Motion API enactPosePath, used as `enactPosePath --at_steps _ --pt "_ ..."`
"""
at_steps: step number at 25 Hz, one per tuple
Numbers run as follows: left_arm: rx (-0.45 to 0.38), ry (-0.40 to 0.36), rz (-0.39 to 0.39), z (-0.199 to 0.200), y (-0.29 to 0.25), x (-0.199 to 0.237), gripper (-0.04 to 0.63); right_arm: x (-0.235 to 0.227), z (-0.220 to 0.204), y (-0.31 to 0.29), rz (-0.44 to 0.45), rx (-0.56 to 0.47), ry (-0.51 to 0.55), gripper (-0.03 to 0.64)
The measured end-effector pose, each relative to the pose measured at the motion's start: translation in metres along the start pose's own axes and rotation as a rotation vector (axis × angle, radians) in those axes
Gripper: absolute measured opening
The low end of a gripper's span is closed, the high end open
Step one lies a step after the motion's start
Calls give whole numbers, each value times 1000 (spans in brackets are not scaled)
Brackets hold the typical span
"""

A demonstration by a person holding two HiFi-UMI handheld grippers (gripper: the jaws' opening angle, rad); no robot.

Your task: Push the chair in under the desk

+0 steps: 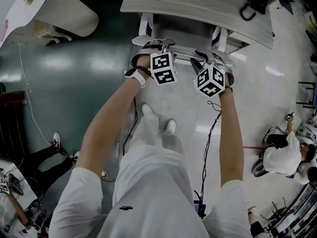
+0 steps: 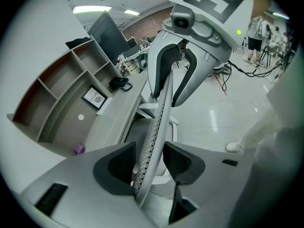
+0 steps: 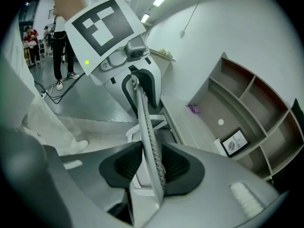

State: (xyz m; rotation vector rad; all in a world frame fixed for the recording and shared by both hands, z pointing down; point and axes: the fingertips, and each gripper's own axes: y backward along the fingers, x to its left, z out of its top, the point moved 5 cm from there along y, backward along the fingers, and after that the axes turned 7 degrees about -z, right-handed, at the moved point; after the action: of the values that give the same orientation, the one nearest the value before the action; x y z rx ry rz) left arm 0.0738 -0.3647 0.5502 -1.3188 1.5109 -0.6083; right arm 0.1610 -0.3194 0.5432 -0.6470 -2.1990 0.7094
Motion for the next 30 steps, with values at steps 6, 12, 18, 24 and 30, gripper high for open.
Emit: enactPosePath --at_steps 6,12,18,24,30 --pt "-2 -7 18 5 -10 27 184 -22 -1 -17 -37 6 28 140" --pt "0 -12 29 11 -23 49 184 -44 -4 -33 -44 14 33 141" --pt "-1 -20 40 12 -32 73 184 -64 -1 -49 -67 25 39 146" --pt "1 -28 51 15 -40 91 184 -80 -2 -61 -92 26 53 147" --pt "10 -39 68 18 -47 105 184 -92 -3 -70 -110 21 69 152"
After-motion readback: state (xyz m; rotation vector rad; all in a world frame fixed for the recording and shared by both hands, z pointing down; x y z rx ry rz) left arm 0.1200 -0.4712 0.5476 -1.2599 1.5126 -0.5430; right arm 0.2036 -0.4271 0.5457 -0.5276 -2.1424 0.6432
